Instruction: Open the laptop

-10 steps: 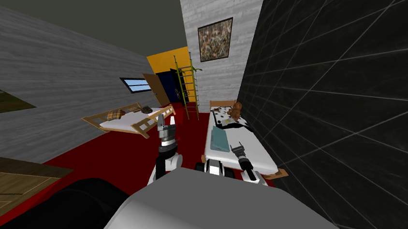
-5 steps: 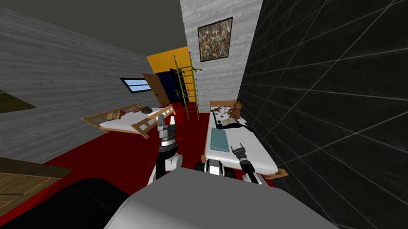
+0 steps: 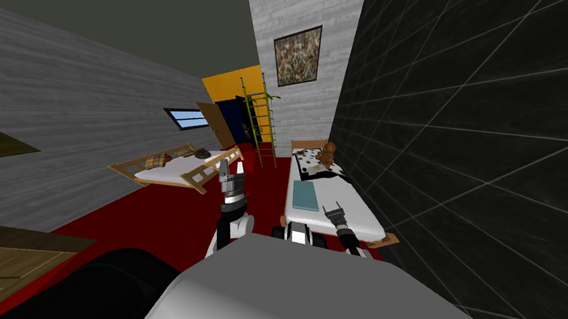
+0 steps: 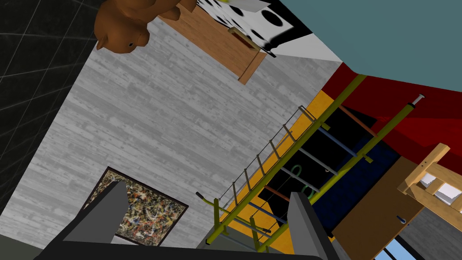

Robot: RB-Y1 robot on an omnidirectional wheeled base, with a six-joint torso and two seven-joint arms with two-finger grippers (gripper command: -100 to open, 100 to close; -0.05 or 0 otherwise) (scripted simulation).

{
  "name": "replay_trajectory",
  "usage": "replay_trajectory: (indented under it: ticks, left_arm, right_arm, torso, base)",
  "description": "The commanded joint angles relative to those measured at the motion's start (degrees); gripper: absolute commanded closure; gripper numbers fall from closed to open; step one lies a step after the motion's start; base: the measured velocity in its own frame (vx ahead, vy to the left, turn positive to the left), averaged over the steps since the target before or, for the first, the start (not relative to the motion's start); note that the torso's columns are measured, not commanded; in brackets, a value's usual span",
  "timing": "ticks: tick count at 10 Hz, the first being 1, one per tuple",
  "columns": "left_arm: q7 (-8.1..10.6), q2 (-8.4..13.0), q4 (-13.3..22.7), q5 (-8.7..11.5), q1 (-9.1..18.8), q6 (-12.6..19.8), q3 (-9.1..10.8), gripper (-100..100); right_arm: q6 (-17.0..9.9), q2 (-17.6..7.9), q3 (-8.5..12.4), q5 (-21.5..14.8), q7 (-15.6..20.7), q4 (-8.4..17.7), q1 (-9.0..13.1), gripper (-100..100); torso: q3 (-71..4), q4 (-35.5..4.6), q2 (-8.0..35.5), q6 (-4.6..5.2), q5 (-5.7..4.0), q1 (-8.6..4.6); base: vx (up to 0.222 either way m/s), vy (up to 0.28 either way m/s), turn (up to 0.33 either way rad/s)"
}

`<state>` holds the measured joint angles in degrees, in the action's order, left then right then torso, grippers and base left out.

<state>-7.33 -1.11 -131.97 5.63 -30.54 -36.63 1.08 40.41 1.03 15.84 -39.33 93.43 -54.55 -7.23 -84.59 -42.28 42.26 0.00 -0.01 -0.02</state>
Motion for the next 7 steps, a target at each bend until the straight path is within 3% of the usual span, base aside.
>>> replay_trajectory:
  ticks: [1,4,7]
  left_arm:
    - [0.00,0.00,0.00,0.00,0.00,0.00,0.00,0]
    - [0.00,0.00,0.00,0.00,0.00,0.00,0.00,0]
    - [0.00,0.00,0.00,0.00,0.00,0.00,0.00,0]
  right_arm:
    - [0.02,-0.01,0.01,0.00,0.02,-0.01,-0.02,-100]
    - [0.02,-0.01,0.01,0.00,0.02,-0.01,-0.02,-100]
    - [-5.13,0.39,-3.50,0.35,-1.18,-5.78,-2.12,-100]
  torso:
    - [0.01,-0.01,0.02,0.00,0.01,0.02]
    - [0.02,-0.01,0.03,0.00,0.01,0.02]
    - [0.05,-0.02,0.08,0.00,-0.01,-0.05]
  base:
    - [0.000,0.000,0.000]
    - [0.000,0.000,0.000]
    - [-0.022,-0.030,0.029]
